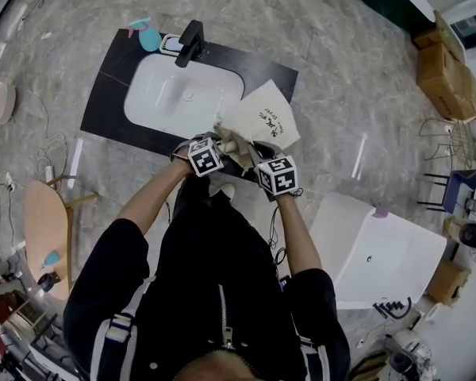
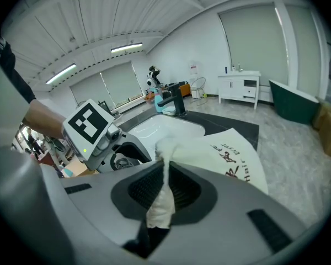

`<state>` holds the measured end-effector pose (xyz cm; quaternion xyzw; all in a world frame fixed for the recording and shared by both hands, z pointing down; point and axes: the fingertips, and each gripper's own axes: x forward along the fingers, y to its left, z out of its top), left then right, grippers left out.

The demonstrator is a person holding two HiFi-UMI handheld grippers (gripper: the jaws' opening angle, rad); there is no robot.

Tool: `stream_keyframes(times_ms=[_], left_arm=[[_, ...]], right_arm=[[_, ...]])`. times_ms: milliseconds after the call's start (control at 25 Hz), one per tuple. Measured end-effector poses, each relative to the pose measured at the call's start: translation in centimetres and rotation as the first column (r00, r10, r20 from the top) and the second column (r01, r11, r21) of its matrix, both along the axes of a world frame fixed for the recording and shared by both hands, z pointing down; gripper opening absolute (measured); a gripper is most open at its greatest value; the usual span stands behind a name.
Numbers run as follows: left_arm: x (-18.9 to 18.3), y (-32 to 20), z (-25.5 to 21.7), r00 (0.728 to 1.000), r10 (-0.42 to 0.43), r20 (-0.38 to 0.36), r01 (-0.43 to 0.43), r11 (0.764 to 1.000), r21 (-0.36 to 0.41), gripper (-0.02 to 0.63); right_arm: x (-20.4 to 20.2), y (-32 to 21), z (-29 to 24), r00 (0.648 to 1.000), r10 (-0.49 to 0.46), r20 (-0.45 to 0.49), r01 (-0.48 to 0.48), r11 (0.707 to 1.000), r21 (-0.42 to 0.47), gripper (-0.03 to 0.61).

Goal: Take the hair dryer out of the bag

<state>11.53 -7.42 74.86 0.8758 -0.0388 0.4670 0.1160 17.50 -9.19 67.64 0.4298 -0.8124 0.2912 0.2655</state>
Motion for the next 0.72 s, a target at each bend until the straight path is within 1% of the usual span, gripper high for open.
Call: stream_keyframes(times_ms=[160, 400, 720], left_arm=[[0.6, 0.1, 0.8, 0.999, 0.029, 0.025, -0.029, 1.0, -0.002, 0.313], [0.8, 0.2, 1.9, 0.997, 0.051, 0.062, -0.05, 0.999, -0.015, 0.312], [1.4, 0.2, 3.4, 0.987, 0.093, 0.131, -0.09, 0.996, -0.024, 0.311]], right_arm=[[0.1, 0.1, 0.1, 1.0, 0.002, -0.001, -0.002, 1.0, -0.002, 0.043], [0.0, 0.2, 0.2, 1.0, 0.005, 0.003, -0.005, 1.0, -0.006, 0.043], [0.3, 0.0, 0.5, 1.0, 0.022, 0.013, -0.022, 1.0, -0.015, 0.043]])
